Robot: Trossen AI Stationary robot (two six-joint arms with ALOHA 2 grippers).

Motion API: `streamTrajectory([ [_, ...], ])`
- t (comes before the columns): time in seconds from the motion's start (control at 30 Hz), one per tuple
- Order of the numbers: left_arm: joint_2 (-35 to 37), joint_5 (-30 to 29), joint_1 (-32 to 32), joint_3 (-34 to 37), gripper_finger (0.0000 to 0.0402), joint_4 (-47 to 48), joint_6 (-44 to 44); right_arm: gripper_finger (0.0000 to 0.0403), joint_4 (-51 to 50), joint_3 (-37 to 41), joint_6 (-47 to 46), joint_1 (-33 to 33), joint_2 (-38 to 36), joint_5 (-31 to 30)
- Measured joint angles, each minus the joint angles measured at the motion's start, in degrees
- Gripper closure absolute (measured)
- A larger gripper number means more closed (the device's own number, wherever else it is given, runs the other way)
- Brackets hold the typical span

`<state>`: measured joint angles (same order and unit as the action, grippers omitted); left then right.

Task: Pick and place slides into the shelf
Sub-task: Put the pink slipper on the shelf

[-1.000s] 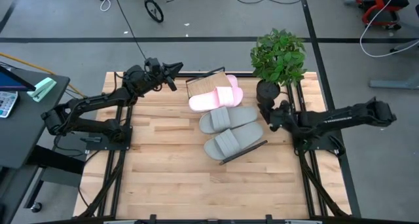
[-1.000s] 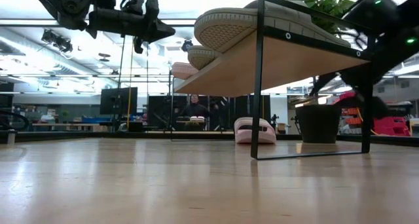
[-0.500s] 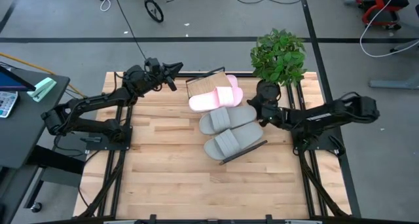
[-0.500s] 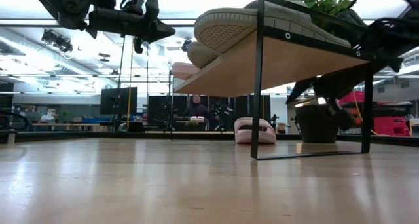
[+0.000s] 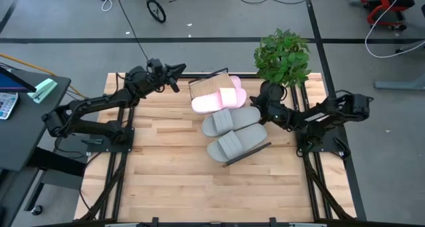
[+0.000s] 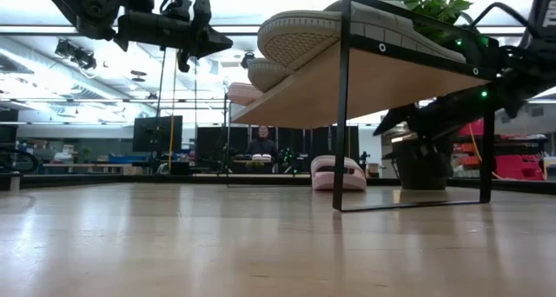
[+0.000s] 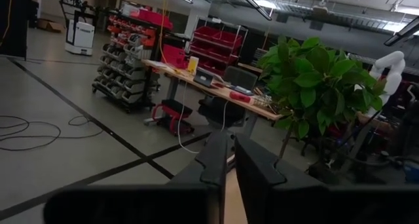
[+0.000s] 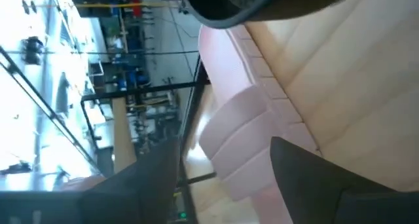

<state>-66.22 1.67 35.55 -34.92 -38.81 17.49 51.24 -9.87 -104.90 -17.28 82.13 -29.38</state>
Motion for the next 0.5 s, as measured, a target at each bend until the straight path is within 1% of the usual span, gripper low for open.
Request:
streamTrajectory([
  [0.1, 0.0, 0.0, 0.0, 0.0, 0.0372, 0.1, 0.3, 0.0157, 0.0, -1.3, 0.4, -1.5, 1.9, 4.1],
  [0.17, 0.0, 0.0, 0.0, 0.0, 0.0374, 0.2, 0.3, 0.0156, 2.0, -1.9, 1.3, -1.9, 3.3, 6.0],
  [0.27, 0.0, 0.0, 0.0, 0.0, 0.0372, 0.2, 0.3, 0.0155, 4.6, -2.8, 1.9, -2.5, 5.5, 7.0],
  [0.5, 0.0, 0.0, 0.0, 0.0, 0.0361, 1.2, 1.4, 0.0156, 4.5, -5.0, 0.9, -3.0, 10.2, 8.8],
])
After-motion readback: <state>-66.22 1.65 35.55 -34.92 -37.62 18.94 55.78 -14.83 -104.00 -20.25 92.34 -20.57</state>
